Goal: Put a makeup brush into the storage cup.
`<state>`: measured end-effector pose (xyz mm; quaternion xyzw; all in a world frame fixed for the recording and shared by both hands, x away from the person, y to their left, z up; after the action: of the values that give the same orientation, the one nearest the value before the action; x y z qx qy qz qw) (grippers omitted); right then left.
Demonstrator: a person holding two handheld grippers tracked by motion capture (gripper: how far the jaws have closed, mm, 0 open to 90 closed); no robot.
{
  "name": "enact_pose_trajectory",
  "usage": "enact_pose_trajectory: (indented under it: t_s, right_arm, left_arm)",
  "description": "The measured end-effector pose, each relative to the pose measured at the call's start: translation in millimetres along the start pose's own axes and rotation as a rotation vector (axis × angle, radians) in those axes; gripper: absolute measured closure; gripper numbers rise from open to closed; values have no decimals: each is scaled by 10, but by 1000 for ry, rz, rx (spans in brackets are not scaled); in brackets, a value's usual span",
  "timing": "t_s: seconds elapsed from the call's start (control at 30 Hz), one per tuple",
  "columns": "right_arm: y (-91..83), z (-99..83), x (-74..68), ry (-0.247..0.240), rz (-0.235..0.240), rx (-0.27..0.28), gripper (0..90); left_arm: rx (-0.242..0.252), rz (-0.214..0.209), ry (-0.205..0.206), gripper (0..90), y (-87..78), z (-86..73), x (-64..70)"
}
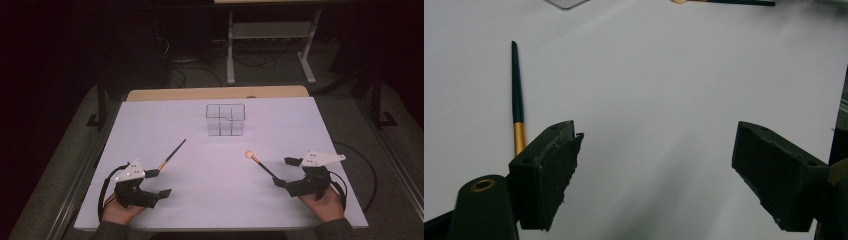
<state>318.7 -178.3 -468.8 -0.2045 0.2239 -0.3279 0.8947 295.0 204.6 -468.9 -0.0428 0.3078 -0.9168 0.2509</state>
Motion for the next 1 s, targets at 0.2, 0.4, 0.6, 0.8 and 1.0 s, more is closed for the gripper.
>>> enact_pose_trajectory:
  t_s: [0.2,0.4,0.6,0.8,1.0]
  right_arm:
    - [20,-8,15,-1,-2,-10,142]
    - [41,3,35,-3,-1,-5,142]
    - [50,-8,40,3,-4,-14,142]
    - [35,8,54,7,-4,-2,142]
    - [35,14,73,14,-7,2,141]
  left_arm:
    - [-6,-9,-13,177,14,-22,-30]
    - [-2,-17,-14,177,18,-12,-34]
    - [-4,-13,-16,176,23,8,-40]
    - [-7,-10,-18,176,-1,33,-27]
    - [3,-10,-35,177,-43,73,-41]
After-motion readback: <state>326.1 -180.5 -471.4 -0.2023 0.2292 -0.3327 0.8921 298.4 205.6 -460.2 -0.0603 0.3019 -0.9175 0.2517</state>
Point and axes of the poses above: each handheld gripper's, and its own axes: y roughly forward along the jaws, z roughly out of its top, x roughly to its right, the point moved 9 cm from there along y, roughly forward along the jaws, and after that the axes turned 12 degrees about y, right-handed, at the moved point
